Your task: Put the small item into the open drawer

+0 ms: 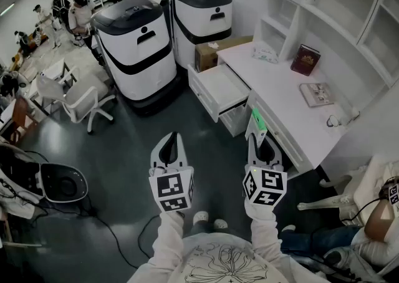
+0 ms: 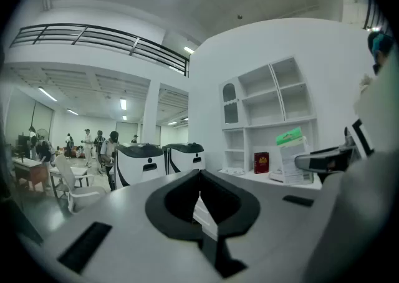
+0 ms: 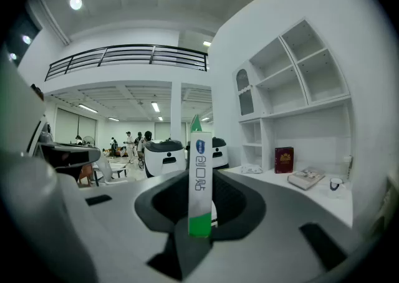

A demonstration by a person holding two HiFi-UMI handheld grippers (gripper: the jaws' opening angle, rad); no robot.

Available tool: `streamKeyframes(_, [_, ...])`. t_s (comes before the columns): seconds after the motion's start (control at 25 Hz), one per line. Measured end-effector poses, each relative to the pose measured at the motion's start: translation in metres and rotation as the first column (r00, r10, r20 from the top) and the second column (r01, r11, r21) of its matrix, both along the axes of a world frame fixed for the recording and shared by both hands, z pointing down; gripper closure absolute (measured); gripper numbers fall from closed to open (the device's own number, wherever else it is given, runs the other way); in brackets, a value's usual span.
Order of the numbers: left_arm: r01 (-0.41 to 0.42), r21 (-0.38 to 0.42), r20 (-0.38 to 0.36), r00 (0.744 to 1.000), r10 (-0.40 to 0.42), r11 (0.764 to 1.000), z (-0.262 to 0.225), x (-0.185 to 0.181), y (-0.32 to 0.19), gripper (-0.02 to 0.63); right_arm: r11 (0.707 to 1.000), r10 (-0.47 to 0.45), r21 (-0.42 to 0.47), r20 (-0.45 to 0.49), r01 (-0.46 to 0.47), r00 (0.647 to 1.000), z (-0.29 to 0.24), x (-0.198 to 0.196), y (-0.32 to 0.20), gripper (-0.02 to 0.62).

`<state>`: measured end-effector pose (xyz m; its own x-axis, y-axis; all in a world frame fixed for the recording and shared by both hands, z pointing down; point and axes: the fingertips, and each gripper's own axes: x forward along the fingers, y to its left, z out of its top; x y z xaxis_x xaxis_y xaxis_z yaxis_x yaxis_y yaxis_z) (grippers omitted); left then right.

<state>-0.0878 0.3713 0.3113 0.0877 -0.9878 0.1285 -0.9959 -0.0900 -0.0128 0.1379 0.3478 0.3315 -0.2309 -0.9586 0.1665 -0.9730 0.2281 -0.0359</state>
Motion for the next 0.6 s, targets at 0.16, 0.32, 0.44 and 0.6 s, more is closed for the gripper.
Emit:
streamKeyframes(0.16, [-0.004, 0.0, -0.004, 1.0, 0.004, 1.0, 0.002, -0.003, -0.006, 0.6, 1.0, 0.0, -0.003, -0.005, 0.0, 1.0, 0.002, -0.004, -0.006, 0.505])
streamKeyframes(0.32, [-0.007, -0.003, -0.006, 1.0, 0.007, 1.0, 0.003, -0.006, -0.012, 0.601, 1.0, 0.006, -0.007, -0.01, -0.006, 1.0, 0.004, -0.005, -0.011, 0.505])
streamKeyframes(0.44, [-0.01, -0.004, -0.008, 1.0, 0.01, 1.0, 0.004, -0.008, -0.014, 0.601, 1.0, 0.005, -0.013, -0.008, -0.006, 1.0, 0.006, -0.007, -0.013, 0.505])
streamKeyframes(0.6, [-0.016, -0.004, -0.011, 1.0, 0.016, 1.0, 0.006, -0.012, -0.02, 0.601, 1.0, -0.013, -0.017, 0.012, 0.013, 1.0, 0.009, -0.017, -0.018, 0.505])
